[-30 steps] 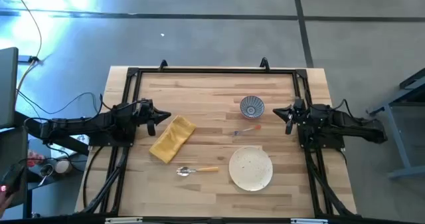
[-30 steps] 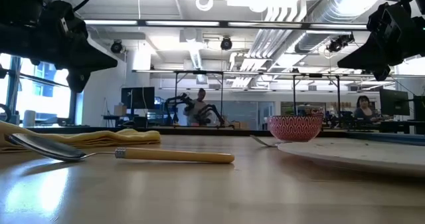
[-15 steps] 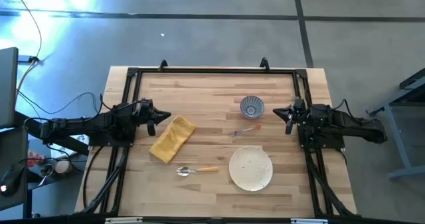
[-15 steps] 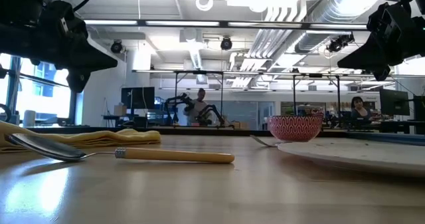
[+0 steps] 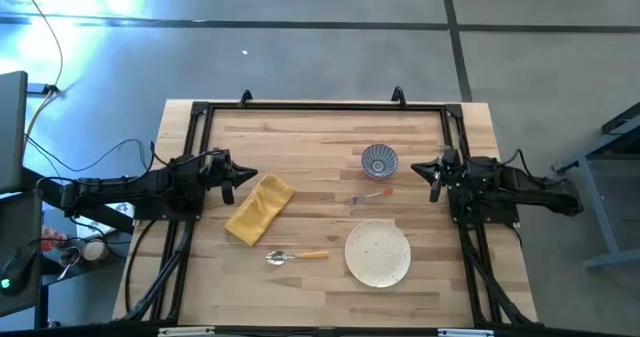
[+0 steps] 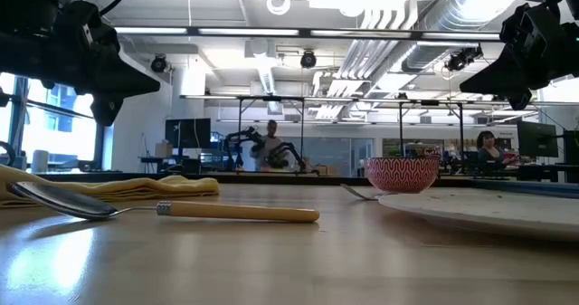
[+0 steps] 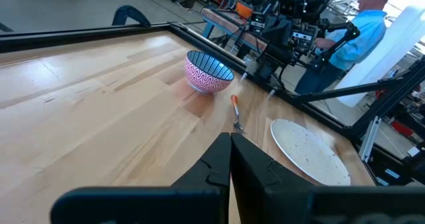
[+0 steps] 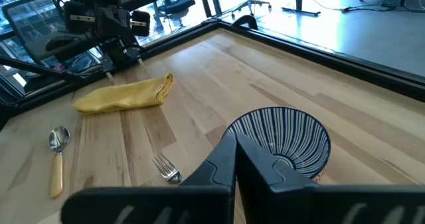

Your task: Set table place

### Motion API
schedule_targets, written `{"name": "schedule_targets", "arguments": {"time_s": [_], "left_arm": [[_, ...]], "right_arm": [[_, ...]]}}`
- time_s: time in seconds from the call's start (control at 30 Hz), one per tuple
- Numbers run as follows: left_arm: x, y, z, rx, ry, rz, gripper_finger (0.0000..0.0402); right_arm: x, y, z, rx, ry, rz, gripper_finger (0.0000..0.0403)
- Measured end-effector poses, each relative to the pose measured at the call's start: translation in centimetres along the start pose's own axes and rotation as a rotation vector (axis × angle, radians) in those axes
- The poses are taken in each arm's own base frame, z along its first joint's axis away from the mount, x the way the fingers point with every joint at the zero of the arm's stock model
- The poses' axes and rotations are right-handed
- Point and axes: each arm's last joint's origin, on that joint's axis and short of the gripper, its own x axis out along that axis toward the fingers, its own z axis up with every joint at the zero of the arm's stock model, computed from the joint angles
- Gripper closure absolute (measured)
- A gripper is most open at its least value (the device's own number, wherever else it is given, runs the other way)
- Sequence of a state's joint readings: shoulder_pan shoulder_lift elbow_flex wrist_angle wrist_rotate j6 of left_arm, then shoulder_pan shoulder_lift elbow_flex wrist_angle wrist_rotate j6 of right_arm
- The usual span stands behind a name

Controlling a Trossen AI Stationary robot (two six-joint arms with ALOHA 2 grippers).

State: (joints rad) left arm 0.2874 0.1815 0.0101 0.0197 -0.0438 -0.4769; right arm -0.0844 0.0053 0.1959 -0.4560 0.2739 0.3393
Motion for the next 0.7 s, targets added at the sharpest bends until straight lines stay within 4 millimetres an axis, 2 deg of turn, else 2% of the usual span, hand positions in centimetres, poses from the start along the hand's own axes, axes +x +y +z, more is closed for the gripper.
{"name": "schedule_targets", "arguments": {"time_s": [0.47, 0.7], "left_arm": [[0.00, 0.08, 0.14, -0.001, -0.029, 0.034, 0.0401], [-0.01, 0.05, 0.13, -0.079, -0.026, 0.026, 0.0401]], "right_arm": [[0.00, 0.00, 0.00, 0.000, 0.000, 0.000, 0.0402], [0.00, -0.01, -0.04, -0.001, 0.004, -0.001, 0.0402]]}}
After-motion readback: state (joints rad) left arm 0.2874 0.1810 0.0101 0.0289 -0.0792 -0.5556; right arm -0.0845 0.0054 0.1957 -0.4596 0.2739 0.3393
